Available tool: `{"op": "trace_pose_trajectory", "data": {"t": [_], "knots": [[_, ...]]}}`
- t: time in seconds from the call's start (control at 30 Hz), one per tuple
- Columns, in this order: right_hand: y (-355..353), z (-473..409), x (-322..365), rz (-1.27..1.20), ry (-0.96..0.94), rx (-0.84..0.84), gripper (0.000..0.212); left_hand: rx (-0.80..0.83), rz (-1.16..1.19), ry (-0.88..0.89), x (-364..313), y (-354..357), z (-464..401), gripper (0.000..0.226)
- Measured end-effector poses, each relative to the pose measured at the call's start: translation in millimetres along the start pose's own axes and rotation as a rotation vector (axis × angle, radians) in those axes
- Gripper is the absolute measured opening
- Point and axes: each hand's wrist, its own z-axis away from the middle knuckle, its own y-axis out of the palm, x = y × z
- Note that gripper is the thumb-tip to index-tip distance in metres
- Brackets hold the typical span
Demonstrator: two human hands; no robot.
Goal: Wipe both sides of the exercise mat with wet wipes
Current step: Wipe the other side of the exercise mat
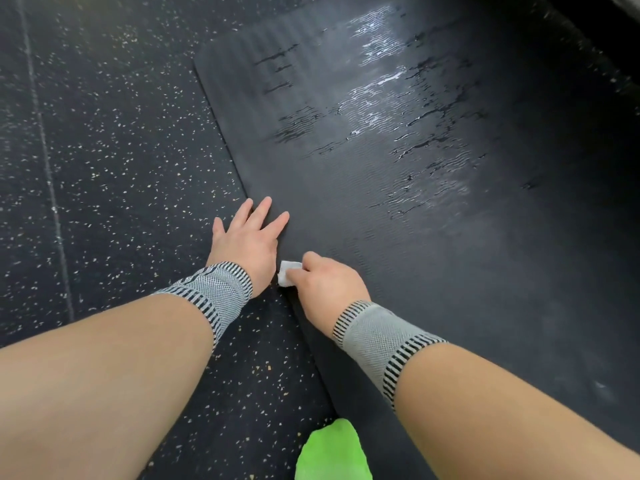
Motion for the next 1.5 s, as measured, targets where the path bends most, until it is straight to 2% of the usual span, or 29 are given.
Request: {"op": "trace_pose_trajectory", "data": {"t": [0.2,0.27,0.37,0.43,0.5,0.6,0.67,0.8,0.87,0.93,1.07,1.13,1.23,1.3,1.37,1.5], "knots": [[-15.1,7.1,-63.3,0.072,0.417,-0.197,0.029,0.000,0.043,0.008,-5.4,-0.8,0.7,0.054],[-13.8,5.5,-45.9,0.030,0.350,-0.192,0.032,-0.007,0.061,0.024,-12.7,-1.9,-1.5,0.055],[-3.8,2.4,-8.0,-0.008,0.082,-0.077,0.030,-0.007,0.056,0.060,-23.0,-6.0,-7.7,0.057],[-6.4,-0.5,-16.0,0.010,0.033,-0.085,0.027,-0.015,0.041,0.084,-26.6,-8.1,-12.7,0.057],[-14.1,0.1,-48.1,0.047,0.139,-0.130,0.028,-0.033,0.035,0.097,-28.9,-8.3,-15.0,0.055],[-28.3,10.2,-98.7,0.049,0.462,-0.192,0.031,-0.022,0.034,0.121,-35.7,-8.1,-15.7,0.054],[-29.9,12.9,-98.1,0.053,0.547,-0.233,0.032,-0.022,0.042,0.148,-45.2,-9.7,-17.8,0.054],[-17.0,13.9,-58.3,0.073,0.206,-0.111,0.030,-0.027,0.078,0.211,-68.5,-17.6,-28.7,0.055],[-21.4,14.8,-73.9,0.073,0.121,-0.093,0.028,-0.026,0.081,0.238,-77.1,-20.9,-33.3,0.056],[-33.4,17.3,-106.4,0.097,0.201,-0.129,0.030,-0.031,0.083,0.259,-81.9,-21.9,-35.7,0.056],[-47.7,26.4,-152.4,0.063,0.649,-0.261,0.031,-0.020,0.082,0.299,-90.2,-22.2,-40.1,0.055],[-44.5,25.1,-138.5,0.077,0.586,-0.264,0.033,-0.026,0.094,0.314,-99.8,-23.1,-44.2,0.055],[-31.8,26.9,-111.4,0.073,0.237,-0.165,0.029,-0.018,0.103,0.340,-117.4,-25.8,-51.1,0.056],[-35.2,28.3,-127.8,0.068,0.160,-0.172,0.024,-0.010,0.102,0.353,-126.2,-28.0,-54.8,0.056],[-46.6,30.8,-161.7,0.097,0.265,-0.225,0.024,-0.014,0.101,0.361,-131.2,-30.8,-56.9,0.055],[-65.9,39.1,-205.8,0.105,0.713,-0.301,0.032,-0.010,0.070,0.371,-138.3,-34.6,-62.8,0.056]]}}
